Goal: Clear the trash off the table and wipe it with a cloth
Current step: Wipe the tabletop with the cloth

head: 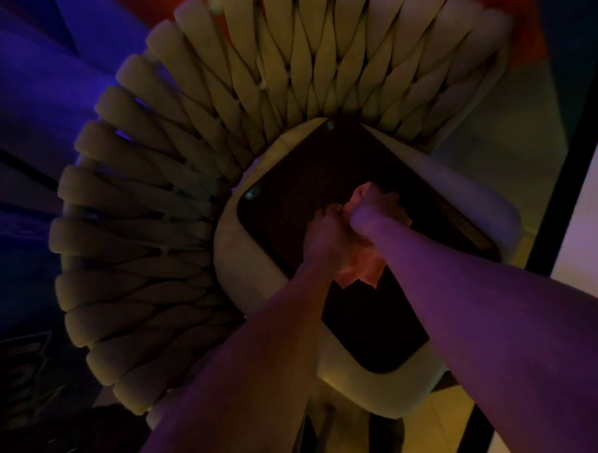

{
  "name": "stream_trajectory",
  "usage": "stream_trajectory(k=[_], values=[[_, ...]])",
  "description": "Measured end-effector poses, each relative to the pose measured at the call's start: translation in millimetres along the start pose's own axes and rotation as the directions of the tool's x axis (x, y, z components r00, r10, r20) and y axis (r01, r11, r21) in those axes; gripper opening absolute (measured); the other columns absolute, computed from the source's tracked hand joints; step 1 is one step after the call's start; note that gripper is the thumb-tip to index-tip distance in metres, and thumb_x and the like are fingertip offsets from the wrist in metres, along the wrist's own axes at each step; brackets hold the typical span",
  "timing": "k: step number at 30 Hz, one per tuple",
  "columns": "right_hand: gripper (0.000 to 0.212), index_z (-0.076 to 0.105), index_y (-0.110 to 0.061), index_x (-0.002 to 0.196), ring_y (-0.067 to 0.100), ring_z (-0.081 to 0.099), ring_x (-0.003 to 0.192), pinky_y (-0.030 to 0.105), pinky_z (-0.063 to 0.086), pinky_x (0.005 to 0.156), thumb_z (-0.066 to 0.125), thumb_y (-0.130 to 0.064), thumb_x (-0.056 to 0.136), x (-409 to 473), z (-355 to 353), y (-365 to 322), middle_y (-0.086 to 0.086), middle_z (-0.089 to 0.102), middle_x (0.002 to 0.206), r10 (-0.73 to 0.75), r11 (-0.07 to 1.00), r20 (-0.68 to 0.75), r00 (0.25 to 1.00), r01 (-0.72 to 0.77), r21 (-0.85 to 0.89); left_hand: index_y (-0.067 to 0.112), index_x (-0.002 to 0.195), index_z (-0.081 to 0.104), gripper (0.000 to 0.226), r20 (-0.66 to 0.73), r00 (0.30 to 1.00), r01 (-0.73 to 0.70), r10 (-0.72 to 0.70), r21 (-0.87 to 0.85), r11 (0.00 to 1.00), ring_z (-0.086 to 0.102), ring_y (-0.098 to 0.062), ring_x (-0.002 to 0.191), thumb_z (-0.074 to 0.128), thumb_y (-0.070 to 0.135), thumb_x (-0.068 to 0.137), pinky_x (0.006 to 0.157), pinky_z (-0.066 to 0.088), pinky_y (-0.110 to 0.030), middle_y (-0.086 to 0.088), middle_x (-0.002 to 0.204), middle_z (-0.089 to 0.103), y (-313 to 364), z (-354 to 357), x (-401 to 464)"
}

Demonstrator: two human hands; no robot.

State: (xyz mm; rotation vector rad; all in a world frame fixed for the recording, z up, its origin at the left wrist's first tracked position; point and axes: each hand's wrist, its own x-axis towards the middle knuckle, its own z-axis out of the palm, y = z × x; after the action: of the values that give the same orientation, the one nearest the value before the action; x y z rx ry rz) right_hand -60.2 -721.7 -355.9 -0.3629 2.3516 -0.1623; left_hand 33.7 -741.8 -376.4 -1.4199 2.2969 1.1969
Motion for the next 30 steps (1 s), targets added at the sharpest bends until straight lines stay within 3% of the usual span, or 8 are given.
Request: stream_trajectory(k=[8, 11, 14, 17, 19, 23, 26, 30], values=[[0.032, 0.06, -0.024, 0.123, 0.035, 0.056, 0.117, 0.044, 0.047, 0.096, 0.055, -0.042, 0.096, -14, 0, -4, 0.012, 0.05, 0.133, -0.156, 0.983, -0.032, 0.987, 0.152, -0.1, 0.012, 0.109, 0.063, 0.027, -0.039, 0.997, 0.055, -0.066, -0.236, 0.97, 0.065, -0.022, 0.098, 0.069, 0.017, 0.083, 0.084, 0.055, -0.036, -0.006, 0.108, 0.067, -16, -6, -5], [0.031, 0.064, -0.017, 0.113, 0.031, 0.061, 0.108, 0.035, 0.047, 0.082, 0.054, -0.041, 0.096, -26, -4, -4, 0.01, 0.061, 0.121, -0.214, 0.977, 0.002, 0.977, 0.214, -0.005, 0.022, 0.09, 0.06, 0.014, -0.096, 0.992, 0.052, -0.081, -0.273, 0.961, 0.067, -0.024, 0.09, 0.069, 0.021, 0.08, 0.081, 0.058, -0.042, -0.008, 0.1, 0.067, -31, -14, -17], [0.037, 0.062, -0.018, 0.119, 0.023, 0.06, 0.1, 0.034, 0.046, 0.077, 0.071, -0.034, 0.087, -44, -15, -3, 0.003, 0.061, 0.11, -0.278, 0.955, 0.104, 0.955, 0.263, 0.139, 0.022, 0.084, 0.057, 0.015, -0.159, 0.984, 0.024, -0.08, -0.323, 0.946, 0.067, -0.025, 0.084, 0.071, 0.021, 0.08, 0.075, 0.059, -0.045, -0.009, 0.095, 0.065, -34, -31, -37], [0.04, 0.062, -0.022, 0.118, 0.021, 0.06, 0.098, 0.037, 0.052, 0.082, 0.075, -0.035, 0.082, -72, -30, -1, 0.002, 0.062, 0.109, -0.368, 0.918, 0.154, 0.917, 0.332, 0.216, 0.02, 0.101, 0.054, 0.021, -0.167, 0.984, -0.03, -0.055, -0.466, 0.884, 0.068, -0.007, 0.075, 0.068, 0.011, 0.089, 0.058, 0.058, -0.025, -0.001, 0.096, 0.061, -24, -50, -72], [0.036, 0.061, -0.025, 0.114, 0.019, 0.062, 0.096, 0.04, 0.056, 0.082, 0.075, -0.038, 0.083, -91, -41, 2, 0.001, 0.063, 0.105, -0.432, 0.888, 0.173, 0.885, 0.382, 0.257, 0.02, 0.119, 0.049, 0.032, -0.183, 0.983, -0.088, -0.013, -0.534, 0.841, 0.069, 0.002, 0.075, 0.065, 0.012, 0.093, 0.058, 0.055, -0.018, 0.0, 0.103, 0.063, -19, -60, -95], [0.025, 0.064, -0.024, 0.11, 0.012, 0.06, 0.11, 0.026, 0.047, 0.086, 0.071, -0.028, 0.087, -136, -73, 13, -0.006, 0.063, 0.119, -0.64, 0.74, 0.11, 0.76, 0.572, 0.355, 0.057, 0.135, 0.038, 0.068, -0.273, 0.96, -0.216, 0.066, -0.567, 0.795, 0.07, -0.02, 0.092, 0.061, 0.032, 0.076, 0.077, 0.056, -0.044, -0.004, 0.113, 0.07, -2, -91, -136], [0.023, 0.066, -0.023, 0.104, 0.006, 0.06, 0.108, 0.022, 0.046, 0.088, 0.068, -0.011, 0.085, -175, -106, 21, -0.012, 0.064, 0.115, -0.728, 0.642, 0.097, 0.679, 0.626, 0.442, 0.054, 0.146, 0.034, 0.083, -0.261, 0.958, -0.247, 0.114, -0.563, 0.789, 0.065, -0.031, 0.082, 0.06, 0.027, 0.072, 0.073, 0.051, -0.05, -0.014, 0.104, 0.071, 6, -116, -159], [0.042, 0.062, -0.033, 0.106, 0.004, 0.06, 0.093, 0.016, 0.046, 0.076, 0.064, -0.006, 0.074, -226, -147, 31, -0.014, 0.065, 0.097, -0.762, 0.611, 0.103, 0.639, 0.657, 0.441, 0.05, 0.117, 0.061, 0.047, -0.246, 0.949, -0.295, 0.197, -0.478, 0.827, 0.063, -0.021, 0.087, 0.055, 0.033, 0.074, 0.084, 0.058, -0.055, -0.001, 0.098, 0.067, 33, -153, -211]])
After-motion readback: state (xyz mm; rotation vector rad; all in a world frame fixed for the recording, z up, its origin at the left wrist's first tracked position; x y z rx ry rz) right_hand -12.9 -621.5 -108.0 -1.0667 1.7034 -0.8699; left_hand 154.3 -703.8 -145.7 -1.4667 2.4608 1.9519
